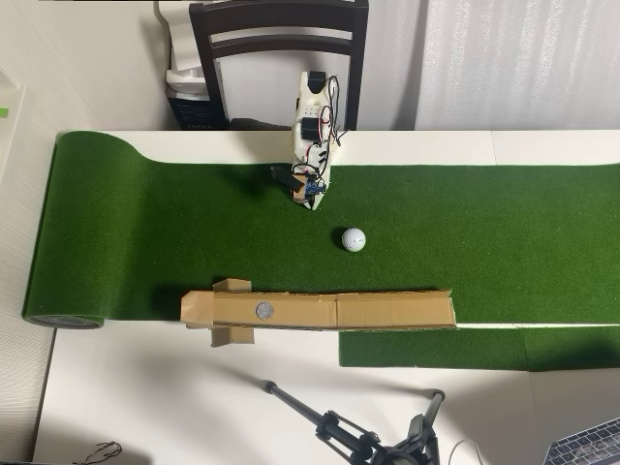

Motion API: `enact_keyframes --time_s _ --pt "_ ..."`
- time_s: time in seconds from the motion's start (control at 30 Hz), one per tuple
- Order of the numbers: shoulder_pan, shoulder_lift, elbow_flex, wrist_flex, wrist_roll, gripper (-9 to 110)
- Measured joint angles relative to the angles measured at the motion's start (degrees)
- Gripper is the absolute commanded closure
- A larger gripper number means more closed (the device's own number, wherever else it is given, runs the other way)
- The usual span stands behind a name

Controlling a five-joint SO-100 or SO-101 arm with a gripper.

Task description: Pick up the golf ball and place it on the gray mark at the back.

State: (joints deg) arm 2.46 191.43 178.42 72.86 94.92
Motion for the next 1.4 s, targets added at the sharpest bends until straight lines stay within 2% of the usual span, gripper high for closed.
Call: enact_keyframes --time_s 0.3,0.63,0.87,1.1,1.4 --pt "0.0 0.0 0.0 0.0 0.0 101" --pt "-1.4 0.0 -1.3 0.0 0.0 89" --pt "-1.7 -0.1 -6.9 0.3 0.1 89" --pt "-1.7 -1.1 -17.8 7.4 0.3 89" --pt "-1.7 -16.3 -28.3 4.8 -0.1 78"
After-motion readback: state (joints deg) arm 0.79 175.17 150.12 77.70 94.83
